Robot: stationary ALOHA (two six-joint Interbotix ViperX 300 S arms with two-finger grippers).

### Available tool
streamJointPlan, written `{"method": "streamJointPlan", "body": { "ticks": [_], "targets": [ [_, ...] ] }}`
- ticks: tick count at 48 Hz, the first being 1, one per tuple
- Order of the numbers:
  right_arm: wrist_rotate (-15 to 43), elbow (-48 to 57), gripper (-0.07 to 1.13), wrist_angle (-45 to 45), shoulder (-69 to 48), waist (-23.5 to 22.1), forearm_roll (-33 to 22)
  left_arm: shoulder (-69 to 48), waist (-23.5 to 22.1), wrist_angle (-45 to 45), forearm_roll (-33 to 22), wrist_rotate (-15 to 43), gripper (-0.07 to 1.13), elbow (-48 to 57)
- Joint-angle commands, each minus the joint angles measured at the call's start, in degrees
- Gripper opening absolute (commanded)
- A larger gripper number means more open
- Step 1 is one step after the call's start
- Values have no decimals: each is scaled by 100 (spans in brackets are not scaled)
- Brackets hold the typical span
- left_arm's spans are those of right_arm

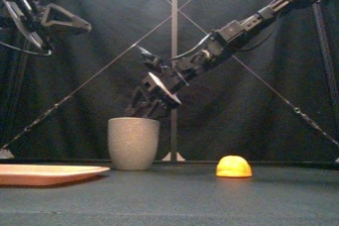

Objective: Pick the donut then place it in the grey bowl
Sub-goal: Drop donut in the grey bowl and return to neutral

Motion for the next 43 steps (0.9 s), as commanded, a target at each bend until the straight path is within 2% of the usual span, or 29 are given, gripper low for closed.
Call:
{"method": "streamJointPlan", "body": {
  "ticks": [1, 16, 23, 34, 43],
  "targets": [
    [9, -79, 102, -18, -466, 141, 62, 26, 18, -44, -9, -9, 4, -62],
    [-9, 1169, 102, -246, -1934, 483, 123, 26, 18, -44, -35, -35, 4, 9],
    [-9, 2276, 102, -1195, -2725, 826, 229, 26, 18, -44, -53, -18, 4, 62],
    [-18, 4008, 102, -3234, -3735, 1345, 290, 35, 18, -44, -35, -9, 3, 62],
    [-18, 4729, 102, -3920, -4043, 1600, 413, 26, 18, -53, 44, 18, 3, 44]
  ]
}}
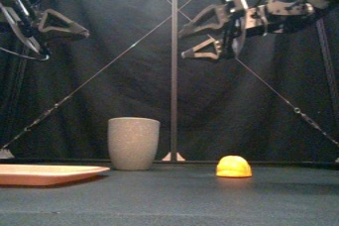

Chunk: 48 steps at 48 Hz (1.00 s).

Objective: Pick the donut then place it in the grey bowl
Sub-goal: Drop donut in the grey bowl and return to neutral

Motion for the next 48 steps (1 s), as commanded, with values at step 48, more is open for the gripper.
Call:
{"method": "streamJointPlan", "body": {
  "ticks": [48],
  "targets": [
    [26, 492, 103, -220, -141, 26, 211, 18, -44, -44, -202, -62, 3, 176]
  ]
}}
